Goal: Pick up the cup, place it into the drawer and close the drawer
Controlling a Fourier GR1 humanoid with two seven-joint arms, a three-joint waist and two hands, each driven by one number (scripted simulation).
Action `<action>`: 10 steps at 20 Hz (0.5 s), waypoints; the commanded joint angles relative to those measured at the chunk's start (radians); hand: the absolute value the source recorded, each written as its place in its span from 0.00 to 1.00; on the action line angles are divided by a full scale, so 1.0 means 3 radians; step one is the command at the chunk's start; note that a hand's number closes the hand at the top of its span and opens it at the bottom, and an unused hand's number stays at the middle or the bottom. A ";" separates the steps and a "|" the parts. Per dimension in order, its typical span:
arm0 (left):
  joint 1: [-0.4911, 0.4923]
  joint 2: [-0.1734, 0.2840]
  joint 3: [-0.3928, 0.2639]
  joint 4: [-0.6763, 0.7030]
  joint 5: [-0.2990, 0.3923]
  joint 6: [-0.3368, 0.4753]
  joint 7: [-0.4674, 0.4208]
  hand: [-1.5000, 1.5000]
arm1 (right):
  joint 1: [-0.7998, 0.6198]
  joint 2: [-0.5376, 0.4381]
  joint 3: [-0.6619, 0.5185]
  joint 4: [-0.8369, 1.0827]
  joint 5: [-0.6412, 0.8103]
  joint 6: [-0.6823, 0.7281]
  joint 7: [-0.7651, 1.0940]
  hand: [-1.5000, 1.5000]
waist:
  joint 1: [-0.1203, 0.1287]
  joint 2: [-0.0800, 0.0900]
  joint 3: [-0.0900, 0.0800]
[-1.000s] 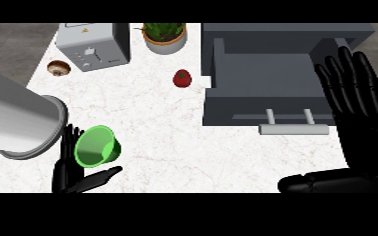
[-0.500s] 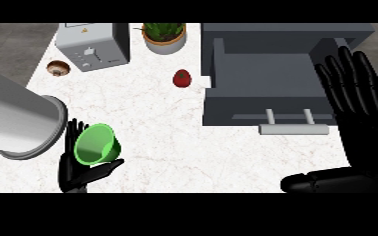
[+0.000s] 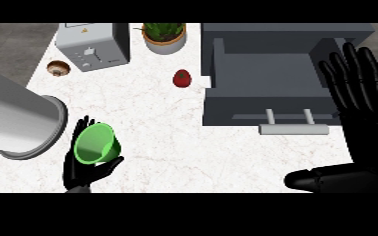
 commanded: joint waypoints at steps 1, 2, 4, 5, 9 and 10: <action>-0.0148 -0.0065 -0.0036 0.0277 0.0002 -0.0265 -0.0245 1.00 | 0.0124 -0.0077 -0.0080 -0.0199 -0.0169 0.0099 0.0079 0.00 | -0.0021 0.0002 -0.0002; -0.0314 0.0012 0.0031 0.0407 0.0030 -0.0268 -0.0270 1.00 | 0.0177 0.0047 0.0112 -0.0167 0.0027 0.0009 0.0055 0.00 | -0.0020 0.0004 -0.0002; -0.0153 -0.0065 -0.0049 0.0139 0.0046 -0.0227 -0.0212 1.00 | 0.0055 -0.0057 -0.0045 0.0058 -0.0024 0.0107 -0.0093 0.00 | -0.0001 0.0001 0.0000; 0.0015 -0.0126 -0.0128 -0.0165 0.0008 -0.0113 -0.0210 1.00 | 0.0061 -0.0019 0.0001 0.0009 -0.0020 0.0070 -0.0043 0.00 | 0.0009 -0.0003 0.0001; -0.0161 0.0059 -0.0024 0.0114 -0.0047 -0.0042 -0.0462 1.00 | 0.0151 -0.0061 -0.0074 -0.0042 -0.0095 0.0113 -0.0007 0.00 | -0.0002 0.0000 0.0000; -0.0078 0.0028 0.0000 0.0103 -0.0043 -0.0020 -0.0604 1.00 | 0.0092 0.0061 0.0111 -0.0183 0.0097 -0.0043 0.0033 0.00 | 0.0003 -0.0001 -0.0001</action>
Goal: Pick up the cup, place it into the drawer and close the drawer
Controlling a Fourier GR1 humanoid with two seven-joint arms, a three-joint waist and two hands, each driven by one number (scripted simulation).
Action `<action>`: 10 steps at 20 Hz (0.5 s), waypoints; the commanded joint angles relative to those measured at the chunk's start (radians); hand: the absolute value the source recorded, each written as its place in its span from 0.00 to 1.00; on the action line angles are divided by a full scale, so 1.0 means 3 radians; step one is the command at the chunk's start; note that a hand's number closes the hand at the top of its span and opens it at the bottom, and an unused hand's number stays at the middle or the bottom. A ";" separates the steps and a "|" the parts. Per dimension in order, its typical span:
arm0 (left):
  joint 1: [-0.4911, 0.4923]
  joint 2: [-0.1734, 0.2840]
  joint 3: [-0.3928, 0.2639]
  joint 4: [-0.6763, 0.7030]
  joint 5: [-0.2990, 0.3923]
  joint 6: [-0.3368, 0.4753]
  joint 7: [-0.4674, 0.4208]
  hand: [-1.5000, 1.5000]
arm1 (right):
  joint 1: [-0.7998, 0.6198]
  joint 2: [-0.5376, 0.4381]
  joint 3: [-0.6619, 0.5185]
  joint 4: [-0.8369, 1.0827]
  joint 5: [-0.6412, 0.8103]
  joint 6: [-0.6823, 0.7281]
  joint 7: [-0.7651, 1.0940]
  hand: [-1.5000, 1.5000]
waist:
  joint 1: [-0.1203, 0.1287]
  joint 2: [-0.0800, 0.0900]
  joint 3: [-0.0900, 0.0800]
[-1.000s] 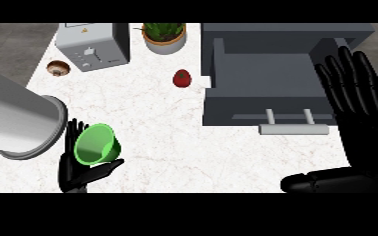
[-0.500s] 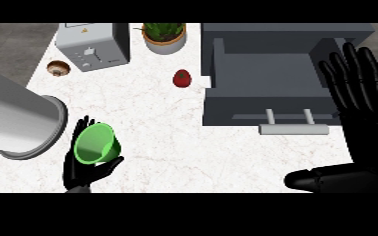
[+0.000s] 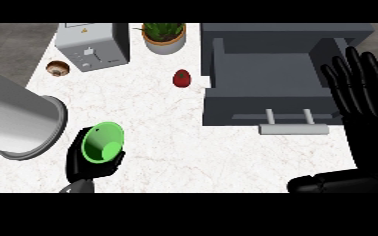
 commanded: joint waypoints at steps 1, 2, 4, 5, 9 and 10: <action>-0.0008 0.0170 0.0056 -0.0134 0.0019 -0.0057 -0.0200 1.00 | 0.0101 0.0011 -0.0002 0.0090 0.0001 0.0081 -0.0171 0.00 | 0.0008 -0.0002 0.0001; 0.0043 0.0034 -0.0015 -0.0206 0.0014 -0.0024 -0.0179 1.00 | 0.0180 -0.0038 -0.0062 -0.0121 -0.0091 0.0117 -0.0091 0.00 | 0.0003 -0.0004 0.0001; -0.0024 0.0022 -0.0060 -0.0281 -0.0023 0.0045 -0.0130 1.00 | 0.0120 0.0027 0.0049 -0.0101 0.0062 0.0002 -0.0017 0.00 | 0.0007 -0.0004 0.0001; -0.0422 0.0048 0.0002 0.0421 -0.0139 0.0032 -0.0429 1.00 | -0.0057 -0.0109 -0.0148 -0.0042 -0.0187 0.0072 0.0129 0.00 | -0.0027 0.0008 -0.0003; -0.0473 0.0036 -0.0028 0.0346 -0.0124 -0.0020 -0.0446 1.00 | -0.0042 0.0022 0.0063 -0.0120 0.0020 -0.0054 0.0147 0.00 | -0.0019 0.0006 -0.0003; -0.0433 0.0111 -0.0041 0.0315 -0.0166 -0.0048 -0.0529 1.00 | 0.0072 0.0002 0.0015 -0.0011 -0.0050 0.0072 -0.0024 0.00 | -0.0018 0.0006 -0.0002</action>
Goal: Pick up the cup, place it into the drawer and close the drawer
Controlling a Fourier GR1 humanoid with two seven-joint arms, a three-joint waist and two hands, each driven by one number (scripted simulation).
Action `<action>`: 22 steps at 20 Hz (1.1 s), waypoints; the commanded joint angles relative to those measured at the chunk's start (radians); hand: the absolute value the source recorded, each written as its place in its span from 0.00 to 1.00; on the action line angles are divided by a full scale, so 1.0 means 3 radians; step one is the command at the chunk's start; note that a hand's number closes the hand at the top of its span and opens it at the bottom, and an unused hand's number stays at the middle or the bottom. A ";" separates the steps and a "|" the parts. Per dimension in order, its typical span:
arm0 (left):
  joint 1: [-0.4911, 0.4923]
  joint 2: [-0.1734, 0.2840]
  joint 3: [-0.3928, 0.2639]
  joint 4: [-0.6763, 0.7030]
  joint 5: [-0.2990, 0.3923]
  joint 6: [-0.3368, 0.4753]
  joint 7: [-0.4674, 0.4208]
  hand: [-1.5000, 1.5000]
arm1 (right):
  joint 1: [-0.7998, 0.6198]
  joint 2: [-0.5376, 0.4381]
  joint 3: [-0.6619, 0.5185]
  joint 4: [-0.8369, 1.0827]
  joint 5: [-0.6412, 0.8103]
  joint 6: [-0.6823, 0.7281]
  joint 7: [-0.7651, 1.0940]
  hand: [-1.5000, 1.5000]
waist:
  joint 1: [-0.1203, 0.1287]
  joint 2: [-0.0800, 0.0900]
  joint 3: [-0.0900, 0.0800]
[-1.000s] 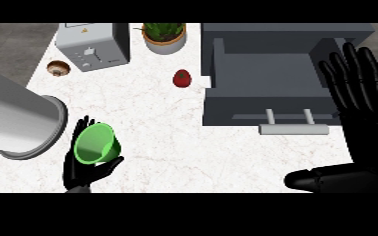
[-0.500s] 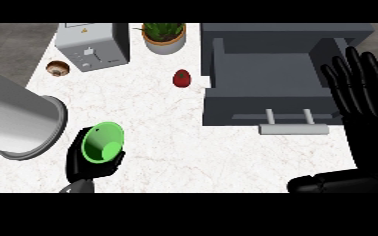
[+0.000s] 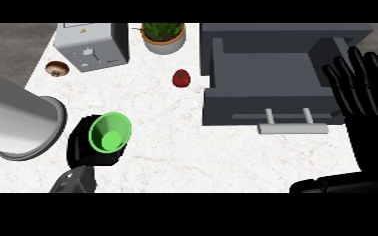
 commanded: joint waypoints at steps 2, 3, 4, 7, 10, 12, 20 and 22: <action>-0.0006 0.0067 -0.0034 -0.0396 0.0113 -0.0285 0.0052 1.00 | -0.0114 0.0025 -0.0021 0.0051 0.0071 -0.0116 0.0064 0.00 | 0.0037 -0.0011 0.0004; 0.0005 -0.0044 -0.0107 -0.0587 0.0096 -0.0218 0.0067 1.00 | 0.0127 0.0075 0.0010 0.0209 0.0095 0.0024 -0.0270 0.00 | 0.0048 -0.0015 0.0008; 0.0099 -0.0068 -0.0159 -0.0613 0.0042 -0.0226 -0.0067 1.00 | -0.0115 0.0056 0.0023 0.0145 0.0073 -0.0066 -0.0064 0.00 | 0.0043 -0.0011 0.0004; 0.0097 0.0012 -0.0269 -0.0968 0.0077 -0.0302 0.0300 1.00 | 0.0066 0.0120 0.0154 0.0078 0.0206 -0.0058 -0.0137 0.00 | 0.0048 -0.0016 0.0006; 0.0043 0.0036 -0.0405 -0.1430 0.0073 -0.0197 0.0717 1.00 | 0.0225 -0.0065 -0.0106 -0.0023 -0.0115 0.0136 -0.0084 0.00 | 0.0036 -0.0024 0.0008; 0.0096 -0.0171 -0.0542 -0.1781 0.0071 -0.0033 0.0912 1.00 | 0.0083 -0.0005 -0.0052 0.0115 -0.0009 0.0071 -0.0162 0.00 | 0.0046 -0.0019 0.0007; -0.0265 -0.0337 -0.0710 -0.2610 0.0169 0.0405 0.1901 1.00 | -0.0070 0.0064 0.0052 0.0198 0.0147 -0.0055 -0.0092 0.00 | 0.0027 -0.0010 0.0004; -0.0214 -0.0302 -0.0688 -0.2913 0.0242 0.0453 0.2104 1.00 | 0.0017 0.0157 0.0145 0.0100 0.0289 -0.0151 -0.0138 0.00 | 0.0030 -0.0011 0.0004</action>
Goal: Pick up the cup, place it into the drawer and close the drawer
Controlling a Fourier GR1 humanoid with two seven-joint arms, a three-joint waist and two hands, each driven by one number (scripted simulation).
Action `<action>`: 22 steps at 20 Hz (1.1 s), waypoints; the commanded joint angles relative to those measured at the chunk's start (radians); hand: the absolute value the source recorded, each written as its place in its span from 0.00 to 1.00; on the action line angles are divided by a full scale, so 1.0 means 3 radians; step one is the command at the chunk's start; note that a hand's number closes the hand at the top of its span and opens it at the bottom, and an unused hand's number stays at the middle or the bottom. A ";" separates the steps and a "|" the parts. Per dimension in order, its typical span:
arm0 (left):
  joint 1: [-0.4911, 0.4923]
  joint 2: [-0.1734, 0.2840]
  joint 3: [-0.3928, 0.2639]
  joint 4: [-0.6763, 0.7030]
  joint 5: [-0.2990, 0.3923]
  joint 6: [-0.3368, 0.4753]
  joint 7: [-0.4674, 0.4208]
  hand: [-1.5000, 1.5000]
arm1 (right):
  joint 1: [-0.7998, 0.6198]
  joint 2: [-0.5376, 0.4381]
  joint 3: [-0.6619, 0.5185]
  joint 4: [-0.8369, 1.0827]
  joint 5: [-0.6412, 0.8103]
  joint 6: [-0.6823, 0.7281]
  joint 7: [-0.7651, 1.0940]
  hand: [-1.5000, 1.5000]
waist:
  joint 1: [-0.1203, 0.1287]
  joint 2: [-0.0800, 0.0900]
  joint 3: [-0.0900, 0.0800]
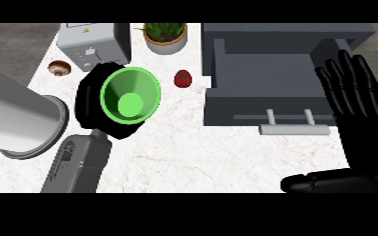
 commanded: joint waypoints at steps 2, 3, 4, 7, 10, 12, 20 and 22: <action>-0.0264 -0.0116 -0.0119 -0.0397 -0.0109 0.0385 0.0443 1.00 | 0.0182 -0.0062 -0.0095 -0.0019 -0.0119 0.0143 -0.0127 0.00 | -0.0019 0.0005 -0.0001; -0.0446 -0.0142 -0.0149 -0.0367 -0.0155 0.0542 0.0571 1.00 | 0.0043 -0.0130 -0.0213 -0.0005 -0.0193 0.0134 -0.0059 0.00 | -0.0023 0.0006 0.0000; -0.0459 -0.0071 -0.0101 -0.0640 -0.0054 0.0508 0.0807 1.00 | -0.0092 -0.0119 -0.0134 0.0032 -0.0111 0.0071 0.0058 0.00 | -0.0004 0.0003 -0.0001; -0.0815 -0.0030 -0.0075 -0.0317 -0.0062 0.0528 0.0864 1.00 | 0.0103 -0.0042 -0.0080 0.0057 -0.0035 0.0104 -0.0164 0.00 | -0.0025 0.0010 -0.0001; -0.0885 -0.0145 -0.0324 -0.0530 -0.0265 0.0926 0.1060 1.00 | 0.0097 -0.0070 -0.0117 -0.0013 -0.0069 0.0090 -0.0073 0.00 | -0.0021 0.0006 -0.0001; -0.1154 -0.0146 -0.0460 -0.0446 -0.0323 0.1166 0.1178 1.00 | -0.0274 -0.0039 -0.0061 0.0140 0.0004 -0.0051 0.0066 0.00 | -0.0017 0.0008 -0.0001; -0.1907 -0.0146 -0.0413 0.0537 -0.0330 0.1256 0.1012 1.00 | 0.0136 -0.0071 -0.0117 -0.0184 -0.0137 0.0075 0.0049 0.00 | -0.0075 0.0013 -0.0002; -0.2009 -0.0147 -0.0349 0.0511 -0.0306 0.1177 0.1275 1.00 | 0.0029 -0.0069 -0.0156 0.0268 -0.0071 0.0158 -0.0279 0.00 | -0.0039 0.0014 0.0000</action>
